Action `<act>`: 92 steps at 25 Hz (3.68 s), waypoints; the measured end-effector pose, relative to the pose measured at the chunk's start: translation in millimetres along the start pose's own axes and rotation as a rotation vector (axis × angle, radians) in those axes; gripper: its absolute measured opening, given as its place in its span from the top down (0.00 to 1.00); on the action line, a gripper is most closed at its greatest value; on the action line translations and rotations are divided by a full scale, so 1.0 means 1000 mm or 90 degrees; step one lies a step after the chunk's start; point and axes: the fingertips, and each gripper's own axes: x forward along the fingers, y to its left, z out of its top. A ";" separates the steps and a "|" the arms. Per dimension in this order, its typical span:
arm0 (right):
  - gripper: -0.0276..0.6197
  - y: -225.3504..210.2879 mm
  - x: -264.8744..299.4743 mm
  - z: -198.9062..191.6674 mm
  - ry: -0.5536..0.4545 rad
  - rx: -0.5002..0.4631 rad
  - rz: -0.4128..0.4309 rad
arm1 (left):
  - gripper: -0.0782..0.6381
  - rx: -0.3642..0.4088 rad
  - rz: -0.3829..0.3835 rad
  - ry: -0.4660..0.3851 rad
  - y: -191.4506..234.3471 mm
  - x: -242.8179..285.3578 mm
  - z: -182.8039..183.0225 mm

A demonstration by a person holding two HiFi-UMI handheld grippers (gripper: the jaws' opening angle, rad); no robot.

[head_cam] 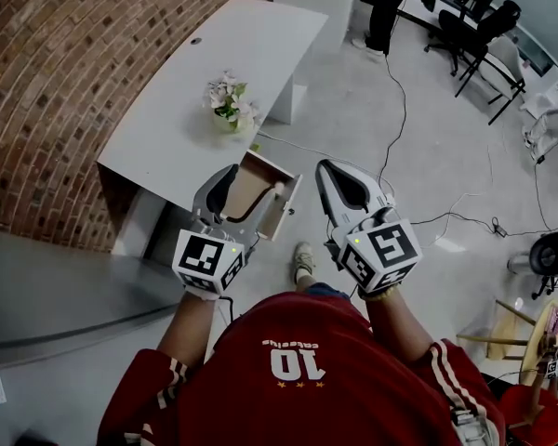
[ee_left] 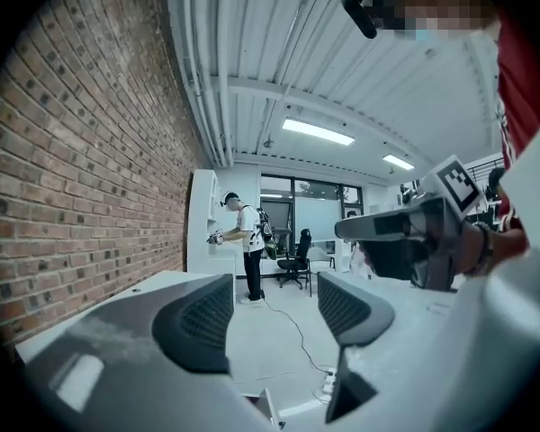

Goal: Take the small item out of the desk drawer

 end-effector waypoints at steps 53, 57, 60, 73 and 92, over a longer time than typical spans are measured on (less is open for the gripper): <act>0.95 -0.165 0.035 -0.310 0.086 0.110 -0.131 | 0.48 0.360 -0.243 0.467 0.064 0.180 -0.573; 0.95 -0.176 0.038 -0.329 0.089 0.107 -0.136 | 0.48 0.415 -0.267 0.492 0.073 0.193 -0.613; 0.95 -0.183 0.043 -0.340 0.092 0.109 -0.137 | 0.49 0.454 -0.276 0.509 0.080 0.204 -0.638; 0.95 -0.208 0.044 -0.347 0.100 0.120 -0.155 | 0.63 0.430 -0.275 0.553 0.089 0.227 -0.673; 0.95 -0.210 0.030 -0.342 0.126 0.133 -0.164 | 0.81 0.344 -0.203 0.569 0.090 0.228 -0.652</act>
